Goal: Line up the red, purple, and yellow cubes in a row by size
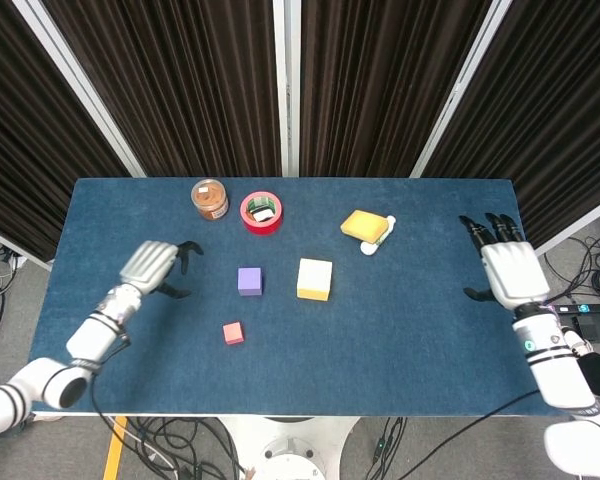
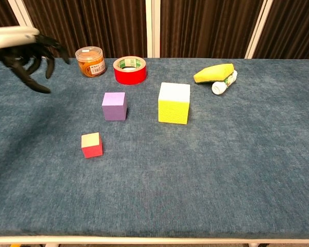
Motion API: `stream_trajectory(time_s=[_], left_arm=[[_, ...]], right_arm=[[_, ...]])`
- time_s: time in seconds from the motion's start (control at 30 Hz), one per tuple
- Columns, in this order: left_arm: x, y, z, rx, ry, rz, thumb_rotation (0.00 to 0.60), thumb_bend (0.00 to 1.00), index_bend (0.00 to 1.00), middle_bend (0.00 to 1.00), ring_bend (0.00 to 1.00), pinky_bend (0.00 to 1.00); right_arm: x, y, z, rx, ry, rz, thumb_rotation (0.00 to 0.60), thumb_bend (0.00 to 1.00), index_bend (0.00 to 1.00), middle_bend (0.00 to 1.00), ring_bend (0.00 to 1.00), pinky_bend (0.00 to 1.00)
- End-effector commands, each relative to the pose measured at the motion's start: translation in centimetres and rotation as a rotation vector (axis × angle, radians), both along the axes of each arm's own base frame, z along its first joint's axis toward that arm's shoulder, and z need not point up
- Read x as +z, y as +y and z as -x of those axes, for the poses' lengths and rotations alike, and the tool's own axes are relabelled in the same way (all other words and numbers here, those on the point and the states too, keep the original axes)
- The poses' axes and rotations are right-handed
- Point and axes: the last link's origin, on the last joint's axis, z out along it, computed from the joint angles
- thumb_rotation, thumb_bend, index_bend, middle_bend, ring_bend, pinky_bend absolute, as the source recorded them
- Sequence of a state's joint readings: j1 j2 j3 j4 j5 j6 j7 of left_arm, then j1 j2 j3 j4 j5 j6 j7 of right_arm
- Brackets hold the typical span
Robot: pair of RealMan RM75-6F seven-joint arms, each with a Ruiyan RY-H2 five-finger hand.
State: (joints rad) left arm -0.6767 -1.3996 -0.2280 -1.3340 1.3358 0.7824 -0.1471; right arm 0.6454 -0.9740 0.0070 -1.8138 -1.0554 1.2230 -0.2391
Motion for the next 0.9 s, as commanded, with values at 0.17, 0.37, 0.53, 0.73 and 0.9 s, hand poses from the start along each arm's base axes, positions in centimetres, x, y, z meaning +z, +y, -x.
stream_trajectory(time_s=[0.17, 0.37, 0.53, 0.73, 0.9], left_arm=[[-5.1, 1.8, -4.3, 0.056, 0.002, 0.088, 0.6, 0.09, 0.3, 0.82, 0.85, 1.0], [-7.5, 2.0, -6.1, 0.101, 0.035, 0.133, 0.6, 0.08, 0.3, 0.85, 0.88, 1.0], [-8.8, 2.1, -7.4, 0.148, 0.036, 0.167, 0.6, 0.08, 0.3, 0.87, 0.89, 1.0], [-9.9, 2.2, -8.0, 0.194, 0.061, 0.158, 0.6, 0.08, 0.34, 0.88, 0.91, 1.0], [-10.6, 2.1, -8.1, 0.236, 0.075, 0.146, 0.6, 0.1, 0.39, 0.89, 0.93, 1.0]], right_arm=[[1.3, 1.1, 1.2, -0.018, -0.013, 0.025, 0.6, 0.0, 0.0, 0.19, 0.0, 0.0], [1.8, 1.3, 2.0, -0.034, -0.029, 0.027, 0.6, 0.0, 0.0, 0.19, 0.0, 0.0], [1.9, 1.4, 2.5, -0.044, -0.037, 0.028, 0.6, 0.0, 0.0, 0.19, 0.0, 0.0], [2.1, 1.3, 2.8, -0.049, -0.044, 0.028, 0.6, 0.0, 0.0, 0.19, 0.0, 0.0], [2.1, 1.4, 3.1, -0.057, -0.05, 0.025, 0.6, 0.0, 0.0, 0.19, 0.0, 0.0]])
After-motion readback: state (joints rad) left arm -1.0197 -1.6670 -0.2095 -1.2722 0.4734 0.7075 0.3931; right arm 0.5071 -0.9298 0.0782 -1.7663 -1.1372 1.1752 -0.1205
